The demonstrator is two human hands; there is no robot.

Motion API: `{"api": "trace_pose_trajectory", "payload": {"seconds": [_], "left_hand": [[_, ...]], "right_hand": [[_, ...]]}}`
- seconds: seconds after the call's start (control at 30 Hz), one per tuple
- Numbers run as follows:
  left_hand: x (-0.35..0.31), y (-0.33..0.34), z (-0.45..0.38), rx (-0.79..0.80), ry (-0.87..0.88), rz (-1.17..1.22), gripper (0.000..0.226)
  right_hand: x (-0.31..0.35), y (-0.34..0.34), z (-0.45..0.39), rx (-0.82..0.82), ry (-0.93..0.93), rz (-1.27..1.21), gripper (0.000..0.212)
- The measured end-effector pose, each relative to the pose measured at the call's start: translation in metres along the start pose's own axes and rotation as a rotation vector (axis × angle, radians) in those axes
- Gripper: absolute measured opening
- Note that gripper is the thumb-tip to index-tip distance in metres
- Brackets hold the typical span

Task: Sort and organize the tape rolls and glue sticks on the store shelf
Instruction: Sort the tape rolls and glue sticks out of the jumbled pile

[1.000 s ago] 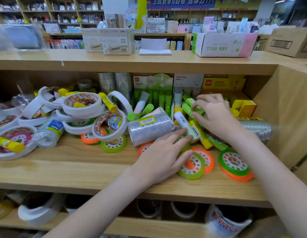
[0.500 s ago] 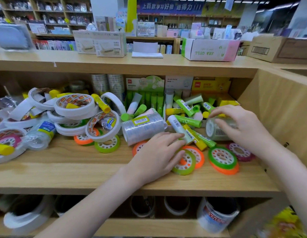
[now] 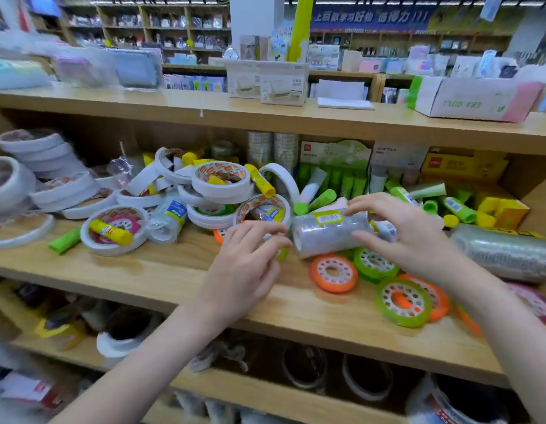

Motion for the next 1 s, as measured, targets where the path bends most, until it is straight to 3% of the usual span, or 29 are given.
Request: {"api": "trace_pose_trajectory", "payload": {"seconds": [0.17,0.3,0.47,0.63,0.8,0.9,1.0], "left_hand": [[0.056,-0.035,0.014,-0.002,-0.192,-0.042,0.028],[0.105,-0.066,0.029,0.021,-0.208,-0.18,0.033],[0.158,-0.105,0.045,0.104,-0.188,-0.277,0.039],[0.212,-0.137,0.065,0.204,-0.276,-0.173,0.056],[0.244,-0.146,0.087,0.292,-0.239,-0.044,0.058],[0.256,-0.15,0.095,0.29,-0.296,-0.015,0.057],[0.26,-0.159,0.096,0.267,-0.321,0.041,0.044]], "right_hand": [[0.039,0.033,-0.017,-0.047,-0.122,0.039,0.018],[0.086,0.088,-0.025,0.025,-0.262,0.04,0.03],[0.128,0.151,-0.054,0.021,-0.187,0.055,0.037],[0.173,0.209,-0.067,0.043,-0.161,0.05,0.045],[0.188,0.243,-0.068,0.018,-0.2,0.331,0.049],[0.2,0.25,-0.073,-0.025,-0.204,0.346,0.04],[0.204,0.252,-0.082,-0.036,-0.117,0.197,0.027]]}}
Point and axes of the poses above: each hand's wrist, its own z-axis away from the middle knuckle, its own y-axis out of the palm, x = y × z, the point moved 4 cm from there along -z, towards the middle knuckle, and after that the axes turned 11 degrees about -x, right-handed, at the moved point
